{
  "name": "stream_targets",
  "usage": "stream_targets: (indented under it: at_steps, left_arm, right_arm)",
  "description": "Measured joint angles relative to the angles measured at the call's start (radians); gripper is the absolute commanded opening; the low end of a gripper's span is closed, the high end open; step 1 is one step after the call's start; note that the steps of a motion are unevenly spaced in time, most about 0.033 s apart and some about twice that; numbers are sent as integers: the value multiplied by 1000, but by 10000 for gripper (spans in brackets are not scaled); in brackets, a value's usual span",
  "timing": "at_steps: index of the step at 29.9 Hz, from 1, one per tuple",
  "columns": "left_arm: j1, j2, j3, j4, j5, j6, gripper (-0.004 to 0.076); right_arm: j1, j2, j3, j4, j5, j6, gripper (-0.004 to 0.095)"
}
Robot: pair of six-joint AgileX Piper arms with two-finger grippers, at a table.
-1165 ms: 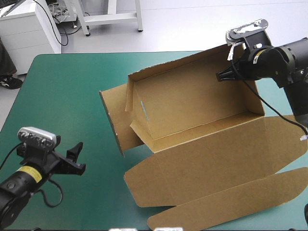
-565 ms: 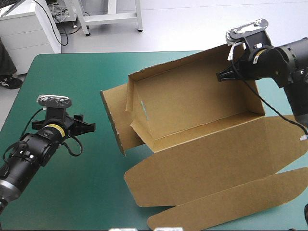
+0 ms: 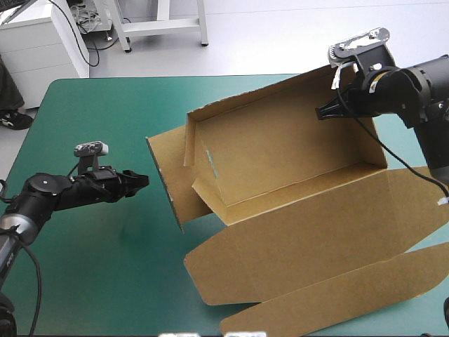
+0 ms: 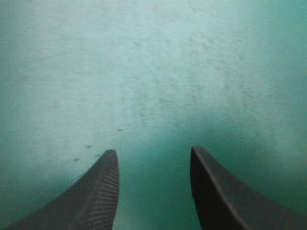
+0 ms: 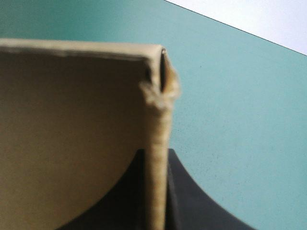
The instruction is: Fold the box
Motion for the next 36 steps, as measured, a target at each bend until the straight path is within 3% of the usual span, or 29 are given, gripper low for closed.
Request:
stream_targets:
  at_steps: [9,16,21,26,36]
  left_arm:
    - [1,93,-3,-351,76,204,312]
    - [2,95,-3,-503,252,413,292]
    - [2,96,-3,-507,315,438,293]
    - [2,96,-3,-547,460,492,292]
    - [-109,96,-3,-639,473,512,293]
  right_arm:
    - [0,0,0,-1,0,-1,-20]
    - [0,0,0,-1,0,-1,-20]
    - [0,15,0,-1,0,-1,-20]
    - [0,55,0,-1,0,2,-20]
    - [0,129,0,3,0,3,-20]
